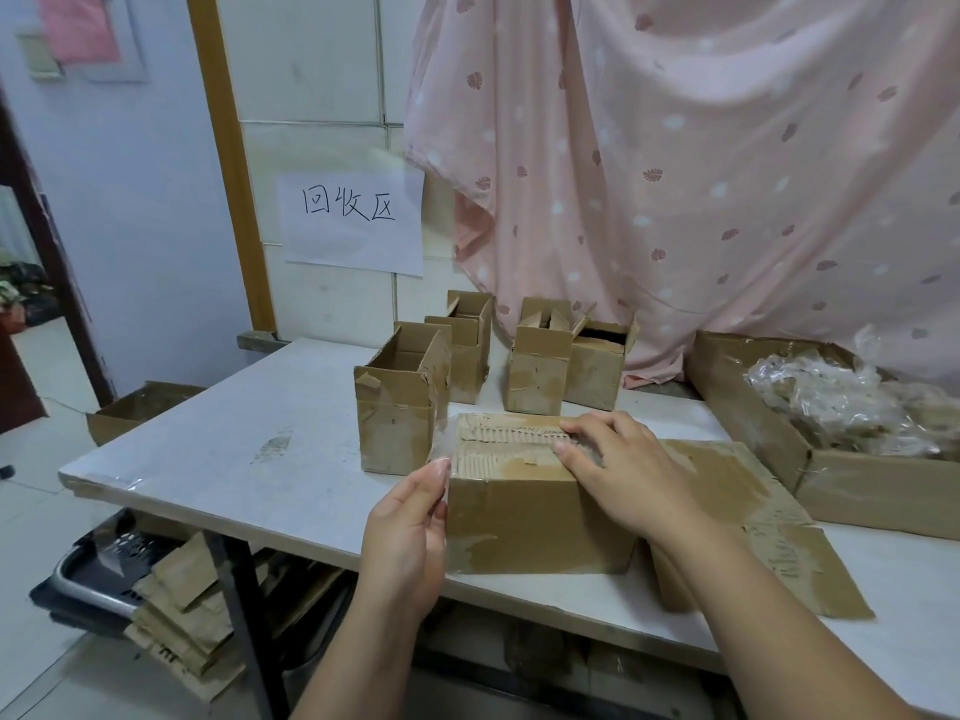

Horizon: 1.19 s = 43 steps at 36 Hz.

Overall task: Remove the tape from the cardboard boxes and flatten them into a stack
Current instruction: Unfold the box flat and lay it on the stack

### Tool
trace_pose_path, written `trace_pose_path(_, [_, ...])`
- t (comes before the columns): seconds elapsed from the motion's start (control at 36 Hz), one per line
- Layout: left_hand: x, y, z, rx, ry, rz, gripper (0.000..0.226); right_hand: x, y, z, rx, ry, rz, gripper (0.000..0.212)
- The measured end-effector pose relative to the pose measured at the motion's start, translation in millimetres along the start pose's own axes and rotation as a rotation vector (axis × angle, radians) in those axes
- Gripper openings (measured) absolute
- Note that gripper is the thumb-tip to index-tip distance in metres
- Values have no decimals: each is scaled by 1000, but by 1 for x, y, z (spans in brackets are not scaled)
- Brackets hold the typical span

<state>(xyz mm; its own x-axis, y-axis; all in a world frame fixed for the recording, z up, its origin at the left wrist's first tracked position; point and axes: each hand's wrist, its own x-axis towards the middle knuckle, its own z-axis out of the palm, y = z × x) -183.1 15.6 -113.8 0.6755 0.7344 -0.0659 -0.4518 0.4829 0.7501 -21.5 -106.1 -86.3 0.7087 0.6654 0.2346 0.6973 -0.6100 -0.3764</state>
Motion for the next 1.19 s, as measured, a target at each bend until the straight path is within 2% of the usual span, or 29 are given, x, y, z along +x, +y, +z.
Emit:
trace_pose_path(0.11, [1, 0, -2, 14, -16, -8, 19, 0, 0, 0, 1, 5, 0, 45])
trace_pose_path(0.19, [0, 0, -4, 118, -27, 12, 23, -1, -1, -1, 2, 3, 6, 43])
trace_pose_path(0.39, [1, 1, -4, 718, 57, 149, 32, 0, -3, -1, 0, -6, 6, 42])
trace_pose_path(0.5, [-5, 9, -3, 871, 213, 282, 23, 0, -3, -1, -11, -6, 10, 41])
trace_pose_path(0.69, [-14, 15, 2, 932, 246, 316, 17, 0, -2, -1, -6, -13, 0, 42])
trace_pose_path(0.92, [-9, 41, 8, 1026, 140, 309, 10, 1, 0, -2, 15, -31, -5, 43])
trace_pose_path(0.97, [-8, 46, 13, 956, 116, 291, 7, 1, 0, -3, 21, -38, -9, 43])
trace_pose_path(1.03, [-4, 52, 15, 818, 98, 246, 24, 0, 1, -4, 24, -47, -13, 44])
trace_pose_path(1.11, [2, 63, 18, 573, 66, 191, 18, 0, -1, -5, 16, -65, -22, 44])
trace_pose_path(1.19, [8, 68, 22, 509, 3, 203, 14, 0, -1, -6, 23, -69, -32, 45])
